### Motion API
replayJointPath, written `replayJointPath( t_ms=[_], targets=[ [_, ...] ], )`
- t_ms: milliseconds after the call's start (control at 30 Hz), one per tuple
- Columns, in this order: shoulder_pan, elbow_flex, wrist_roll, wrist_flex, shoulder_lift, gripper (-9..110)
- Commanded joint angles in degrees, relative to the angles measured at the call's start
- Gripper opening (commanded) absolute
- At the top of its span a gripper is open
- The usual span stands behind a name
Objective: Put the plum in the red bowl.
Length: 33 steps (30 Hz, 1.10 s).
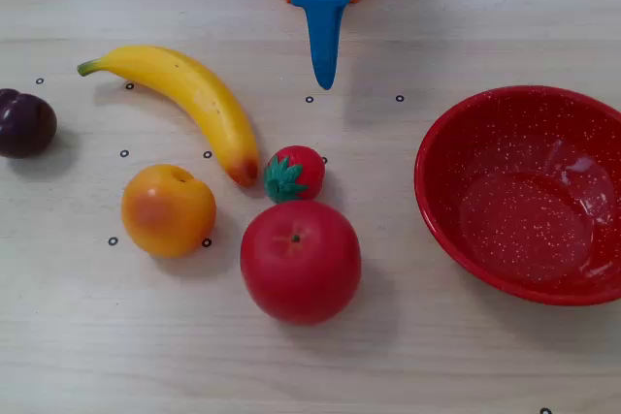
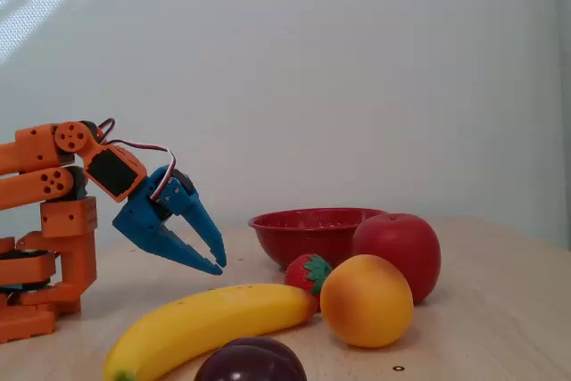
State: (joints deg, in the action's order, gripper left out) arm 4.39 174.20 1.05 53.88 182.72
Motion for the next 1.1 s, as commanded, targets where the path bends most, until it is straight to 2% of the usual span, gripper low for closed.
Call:
replayJointPath(
  t_ms=[0,533,733,1067],
  targets=[
    [0.88,0.35,-0.53,-0.62,0.97,0],
    [0.88,0.35,-0.53,-0.62,0.97,0],
    [-2.29,0.35,-4.31,-0.62,0.97,0],
    [-0.62,-0.62,-1.41,-3.78,-3.96,0]
  ],
)
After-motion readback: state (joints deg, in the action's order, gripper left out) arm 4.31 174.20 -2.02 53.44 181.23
